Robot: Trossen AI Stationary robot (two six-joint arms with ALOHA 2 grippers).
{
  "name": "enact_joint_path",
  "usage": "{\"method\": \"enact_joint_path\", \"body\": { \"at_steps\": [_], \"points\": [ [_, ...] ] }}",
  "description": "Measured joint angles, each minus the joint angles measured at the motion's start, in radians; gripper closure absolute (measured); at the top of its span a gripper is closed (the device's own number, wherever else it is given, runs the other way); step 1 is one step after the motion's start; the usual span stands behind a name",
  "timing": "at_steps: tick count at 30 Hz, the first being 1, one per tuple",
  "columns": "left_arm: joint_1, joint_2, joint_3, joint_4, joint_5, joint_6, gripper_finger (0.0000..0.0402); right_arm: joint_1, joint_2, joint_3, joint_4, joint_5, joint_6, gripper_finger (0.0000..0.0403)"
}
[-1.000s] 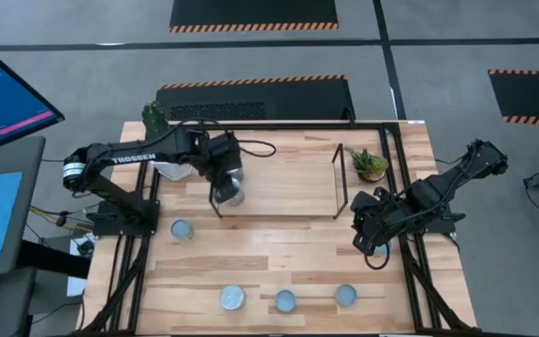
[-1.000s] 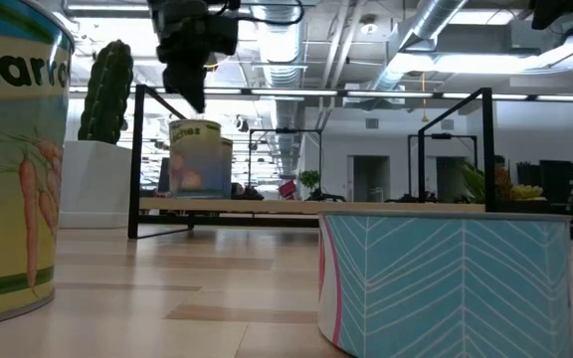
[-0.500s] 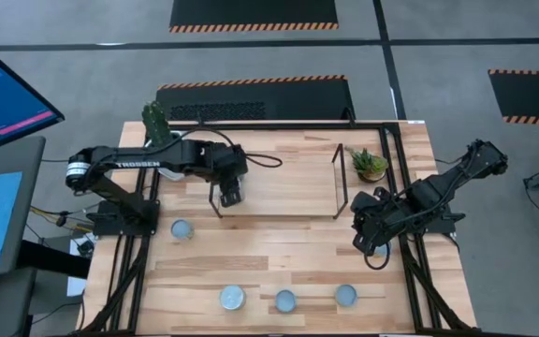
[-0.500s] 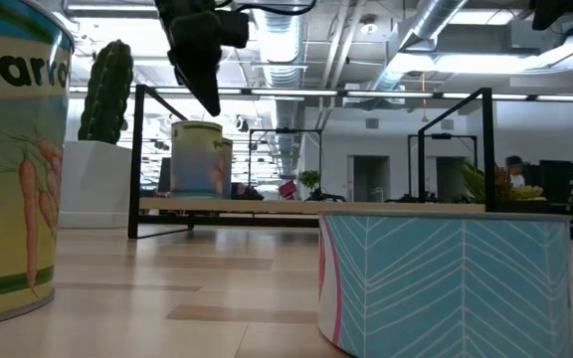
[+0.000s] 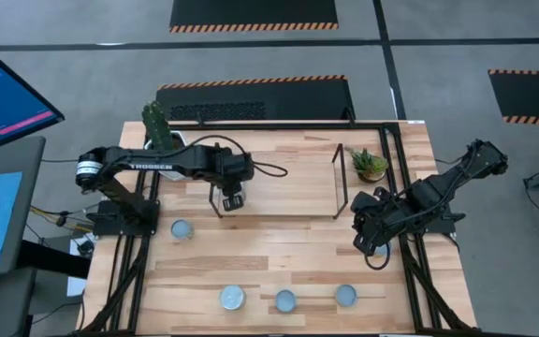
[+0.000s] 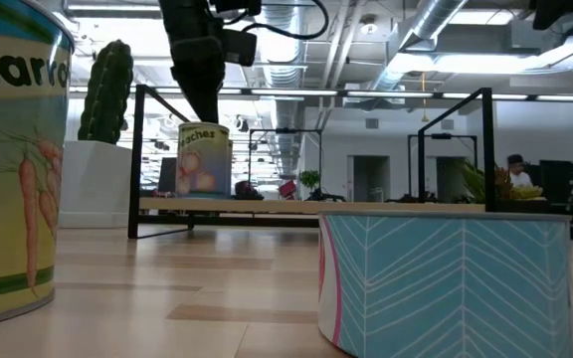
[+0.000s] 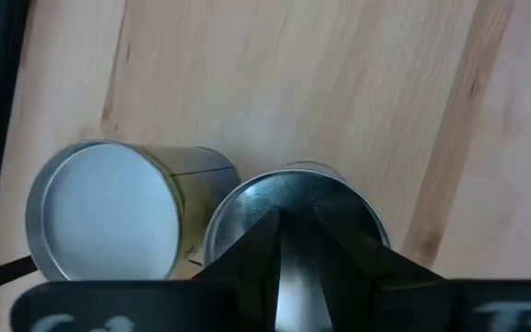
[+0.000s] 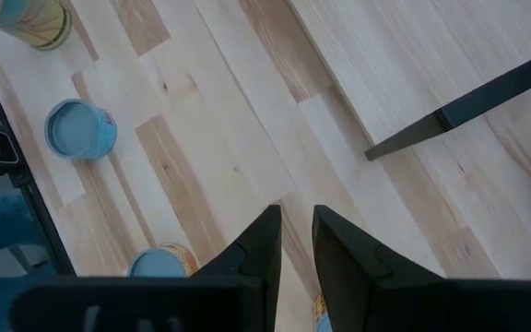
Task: Pick and place cans onto a shelf
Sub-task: Put the canned peaches on the shelf
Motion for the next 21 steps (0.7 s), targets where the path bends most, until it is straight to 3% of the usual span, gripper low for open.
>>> {"method": "enact_joint_path", "body": {
  "at_steps": [9,21],
  "points": [
    [-0.002,-0.026,-0.003,-0.086,0.036,-0.043,0.0345,0.036,0.000,0.000,0.001,0.000,0.001,0.0313],
    [-0.009,-0.031,-0.005,-0.045,0.037,-0.063,0.0345,0.042,0.000,0.000,0.004,0.001,0.008,0.0313]
  ]
}}
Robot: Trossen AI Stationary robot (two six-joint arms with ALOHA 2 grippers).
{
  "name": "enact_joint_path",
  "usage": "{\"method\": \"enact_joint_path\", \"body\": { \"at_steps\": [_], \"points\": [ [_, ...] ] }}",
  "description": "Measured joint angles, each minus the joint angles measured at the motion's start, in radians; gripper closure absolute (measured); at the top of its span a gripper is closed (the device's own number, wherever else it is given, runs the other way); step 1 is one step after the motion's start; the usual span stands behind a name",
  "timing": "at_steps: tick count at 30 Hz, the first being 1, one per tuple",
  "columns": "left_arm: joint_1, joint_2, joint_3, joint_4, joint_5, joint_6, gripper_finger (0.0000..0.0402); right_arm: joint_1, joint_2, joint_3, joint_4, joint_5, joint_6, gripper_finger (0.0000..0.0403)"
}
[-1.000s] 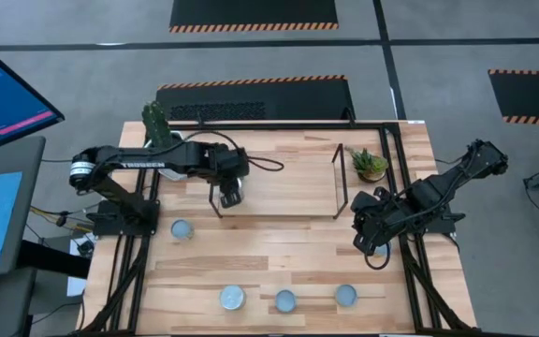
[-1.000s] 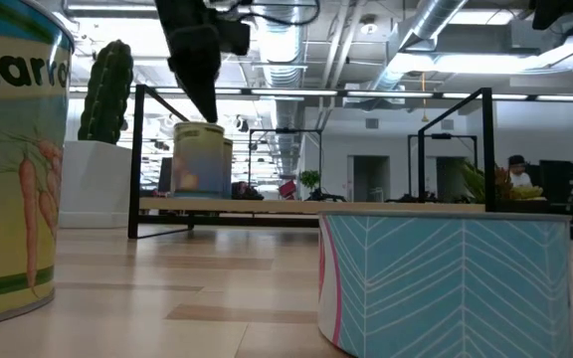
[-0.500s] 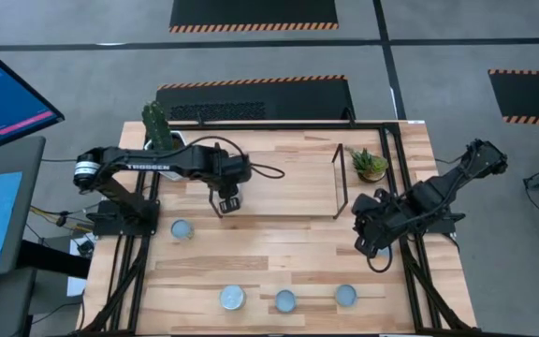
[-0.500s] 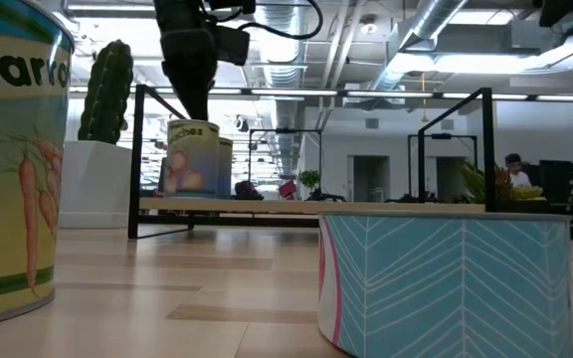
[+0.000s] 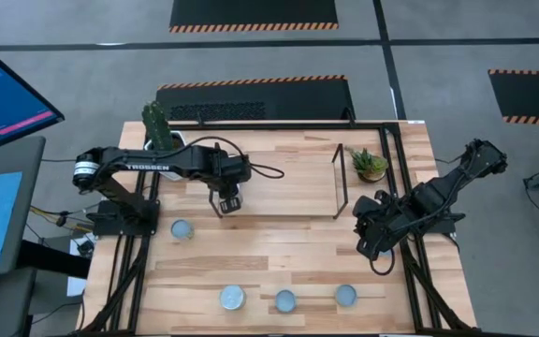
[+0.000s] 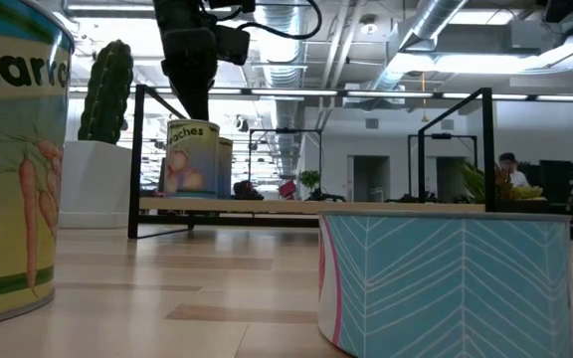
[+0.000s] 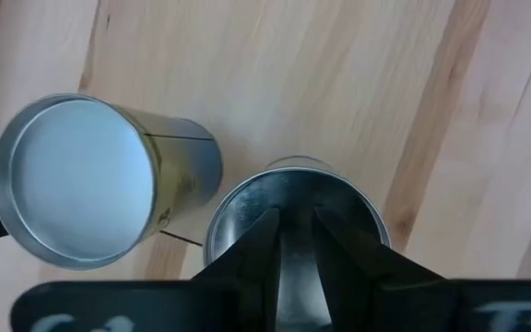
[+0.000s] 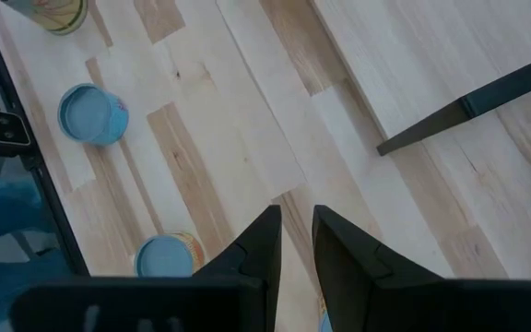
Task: Pick and place cans onto a shelf
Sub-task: Put the canned peaches on the shelf, then put the canned green peas on the shelf
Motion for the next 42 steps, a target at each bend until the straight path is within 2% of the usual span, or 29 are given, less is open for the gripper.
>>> {"method": "enact_joint_path", "body": {
  "at_steps": [4,10,16,20,24,29,36,39,42],
  "points": [
    [-0.004,-0.002,0.051,-0.036,-0.020,-0.002,0.0345,0.000,0.000,0.000,0.000,0.000,0.000,0.0313],
    [-0.004,-0.003,0.191,-0.091,-0.070,0.015,0.0345,0.000,0.000,0.000,0.000,0.002,0.000,0.0313],
    [-0.037,-0.003,0.334,-0.348,-0.044,-0.076,0.0345,0.000,0.000,0.000,0.000,0.002,0.000,0.0313],
    [-0.096,-0.004,0.363,-0.545,-0.013,-0.183,0.0345,0.000,0.000,0.000,0.000,0.002,0.001,0.0313],
    [-0.199,-0.035,0.283,-0.534,0.058,-0.271,0.0345,0.000,0.000,0.000,0.000,0.004,0.001,0.0313],
    [-0.384,-0.108,0.130,-0.492,0.046,-0.468,0.0345,0.000,-0.001,0.000,0.003,0.009,0.001,0.0313],
    [-0.646,-0.312,-0.165,-0.337,-0.079,-0.880,0.0345,0.000,0.000,0.000,0.008,0.034,0.001,0.0313],
    [-0.705,-0.378,-0.297,-0.255,-0.094,-0.962,0.0345,-0.004,0.000,0.000,0.008,0.037,0.001,0.0313],
    [-0.714,-0.413,-0.412,-0.186,-0.089,-0.995,0.0344,-0.011,0.000,0.000,0.016,0.036,0.001,0.0313]
  ]
}}
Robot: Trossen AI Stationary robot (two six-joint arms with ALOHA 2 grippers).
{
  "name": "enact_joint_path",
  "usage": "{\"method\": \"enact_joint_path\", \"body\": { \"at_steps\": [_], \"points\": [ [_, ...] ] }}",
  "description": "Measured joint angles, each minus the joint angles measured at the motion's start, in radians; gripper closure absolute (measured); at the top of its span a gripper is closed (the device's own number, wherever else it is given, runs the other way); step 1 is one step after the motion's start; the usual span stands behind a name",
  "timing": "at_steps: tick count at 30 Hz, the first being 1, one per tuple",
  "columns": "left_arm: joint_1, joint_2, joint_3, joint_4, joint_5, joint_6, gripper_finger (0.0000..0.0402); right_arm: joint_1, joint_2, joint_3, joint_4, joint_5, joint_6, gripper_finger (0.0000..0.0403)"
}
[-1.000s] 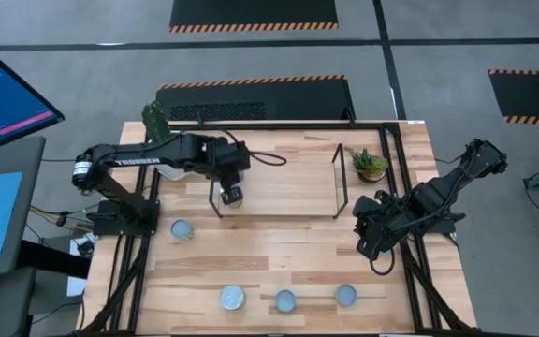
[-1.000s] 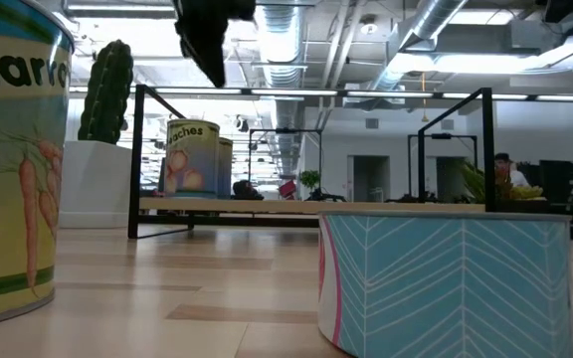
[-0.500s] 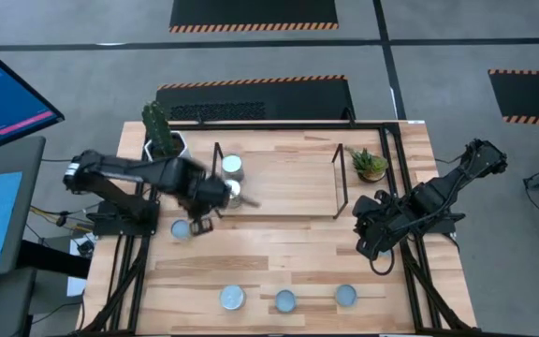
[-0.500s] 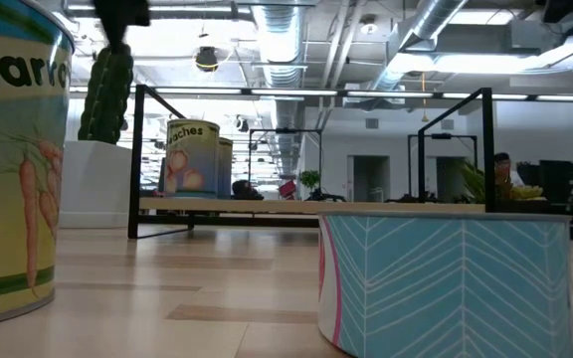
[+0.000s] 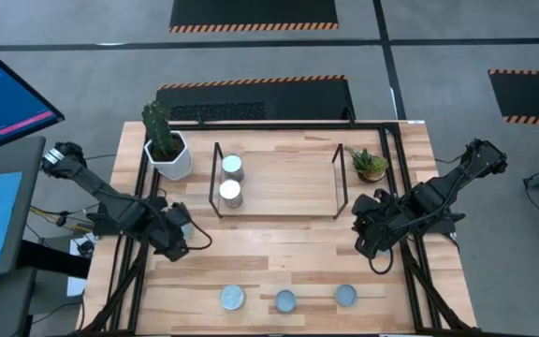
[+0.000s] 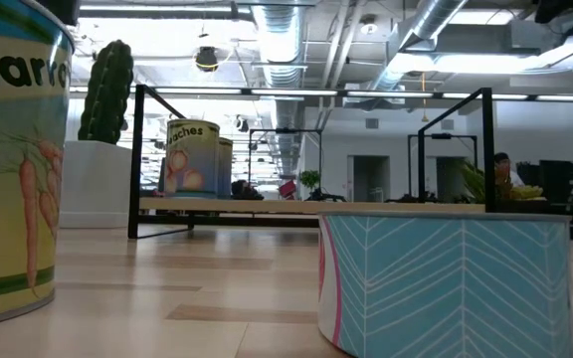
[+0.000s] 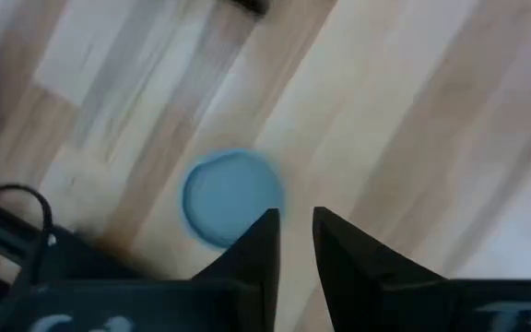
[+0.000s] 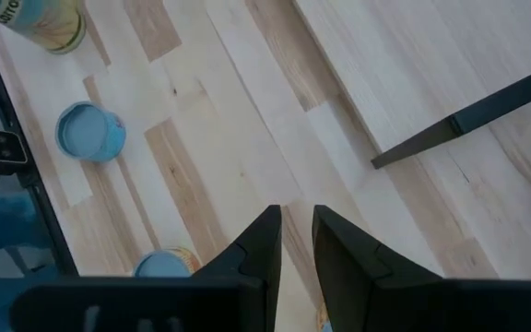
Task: Pick and place cans onto a shelf
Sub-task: Put the canned green peas on the shelf
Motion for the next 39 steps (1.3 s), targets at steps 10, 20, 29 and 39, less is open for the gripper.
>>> {"method": "enact_joint_path", "body": {
  "at_steps": [10,20,29,39],
  "points": [
    [0.001,-0.013,-0.185,0.153,0.082,-0.024,0.0277,0.000,0.000,0.000,0.054,-0.003,0.000,0.0313],
    [0.001,0.068,-0.186,0.156,0.017,0.064,0.0215,0.000,0.000,0.000,0.060,-0.004,0.000,0.0313],
    [0.001,0.233,-0.174,0.169,0.022,0.055,0.0237,0.001,0.000,0.000,0.058,-0.008,0.000,0.0313],
    [0.023,0.254,0.008,0.200,0.056,0.174,0.0399,0.001,0.000,0.000,0.053,-0.008,-0.006,0.0313]
  ]
}}
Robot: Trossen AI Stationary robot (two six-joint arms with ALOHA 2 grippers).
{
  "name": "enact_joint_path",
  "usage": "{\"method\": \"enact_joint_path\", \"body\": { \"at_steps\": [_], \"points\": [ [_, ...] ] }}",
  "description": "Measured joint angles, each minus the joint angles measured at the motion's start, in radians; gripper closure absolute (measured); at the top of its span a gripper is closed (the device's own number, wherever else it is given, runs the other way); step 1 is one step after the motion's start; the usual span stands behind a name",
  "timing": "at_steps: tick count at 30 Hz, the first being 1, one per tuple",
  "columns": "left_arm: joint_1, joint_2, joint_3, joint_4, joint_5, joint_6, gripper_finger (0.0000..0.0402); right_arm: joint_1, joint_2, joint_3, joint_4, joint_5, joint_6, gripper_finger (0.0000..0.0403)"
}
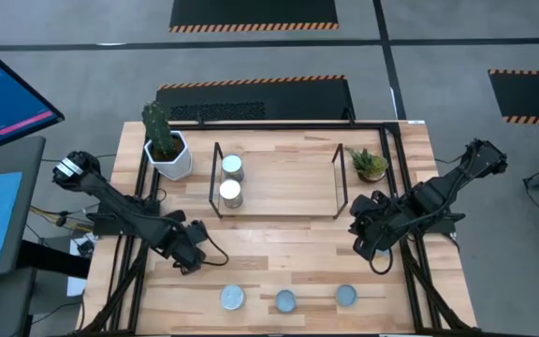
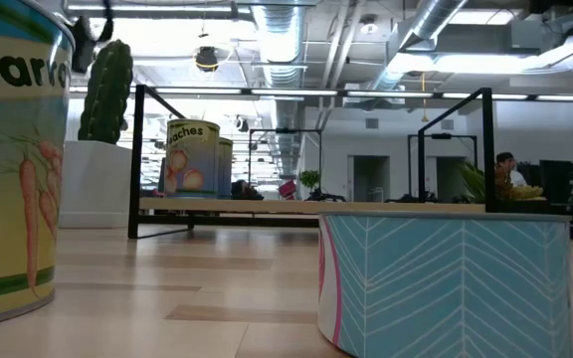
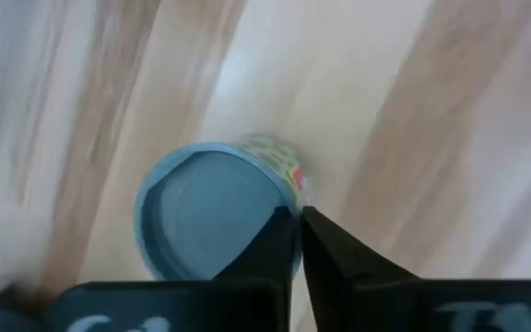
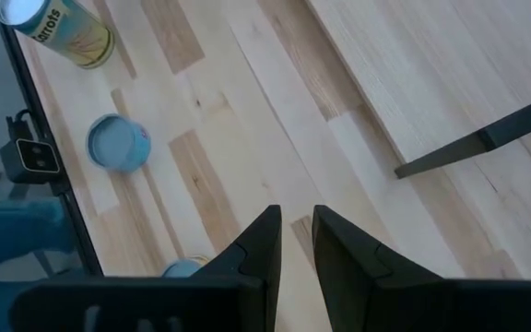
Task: Pick and place cans onto a shelf
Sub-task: Put the canned green peas on the shelf
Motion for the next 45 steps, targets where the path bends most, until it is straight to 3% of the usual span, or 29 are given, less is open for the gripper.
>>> {"method": "enact_joint_path", "body": {
  "at_steps": [9,15,22,27,37,45],
  "points": [
    [0.097,-0.002,0.260,0.019,-0.020,0.188,0.0401,0.000,0.000,0.000,-0.003,-0.001,-0.004,0.0313],
    [0.284,0.044,0.388,0.242,-0.027,0.495,0.0401,0.000,0.000,0.000,-0.003,-0.001,-0.004,0.0313],
    [0.536,0.281,0.606,0.331,0.000,0.864,0.0401,0.002,0.000,0.000,-0.003,-0.003,-0.004,0.0313],
    [0.647,0.500,0.819,0.309,0.044,1.001,0.0401,0.002,0.000,0.000,-0.003,-0.004,-0.004,0.0313],
    [0.702,0.806,1.144,0.208,0.057,1.126,0.0401,0.002,0.000,0.000,-0.003,-0.005,-0.004,0.0313],
    [0.704,0.905,1.223,0.166,0.059,1.164,0.0401,0.002,0.000,0.000,-0.003,-0.015,-0.003,0.0313]
  ]
}}
